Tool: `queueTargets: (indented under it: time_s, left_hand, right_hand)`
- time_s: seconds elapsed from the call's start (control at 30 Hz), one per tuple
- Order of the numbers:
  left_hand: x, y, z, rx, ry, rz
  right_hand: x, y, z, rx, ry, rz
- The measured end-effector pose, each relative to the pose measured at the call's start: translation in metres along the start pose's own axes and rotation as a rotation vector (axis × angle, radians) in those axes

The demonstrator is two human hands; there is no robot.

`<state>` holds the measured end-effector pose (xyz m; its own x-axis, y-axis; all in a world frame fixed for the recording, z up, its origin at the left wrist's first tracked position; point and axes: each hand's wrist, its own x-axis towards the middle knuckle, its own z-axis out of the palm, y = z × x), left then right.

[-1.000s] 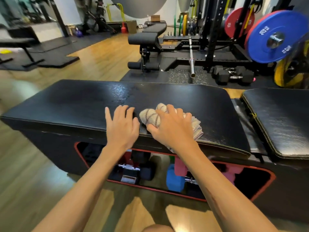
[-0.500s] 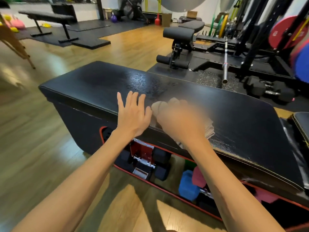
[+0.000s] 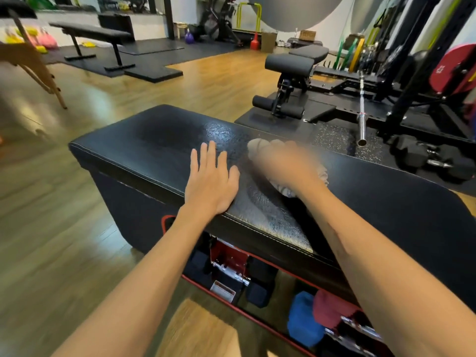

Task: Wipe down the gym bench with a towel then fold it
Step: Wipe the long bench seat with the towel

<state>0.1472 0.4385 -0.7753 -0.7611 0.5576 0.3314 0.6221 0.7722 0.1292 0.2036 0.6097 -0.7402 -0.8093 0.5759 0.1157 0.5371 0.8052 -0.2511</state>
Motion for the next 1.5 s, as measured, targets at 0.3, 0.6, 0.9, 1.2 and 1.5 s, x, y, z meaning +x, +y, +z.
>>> queueTargets:
  time_s: [0.3,0.6,0.9,1.2,1.5]
  left_hand:
    - [-0.003,0.003,-0.005,-0.38,0.056,-0.016]
    - [-0.014,0.003,-0.014,-0.268,-0.001,0.014]
    - [-0.02,0.005,-0.032,-0.663,0.102,-0.044]
    - [0.006,0.001,0.0,-0.341,0.004,-0.139]
    - [0.015,0.0,0.016,-0.242,0.068,-0.121]
  right_hand:
    - [0.033,0.009,-0.003,-0.044,-0.019,0.005]
    - [-0.053,-0.03,-0.002,-0.034,-0.029,-0.156]
    - [-0.103,-0.04,0.004,-0.044,0.011,-0.233]
    - [-0.02,-0.023,0.0,-0.01,-0.053,-0.091]
    - [0.066,-0.009,0.004,0.027,-0.034,0.009]
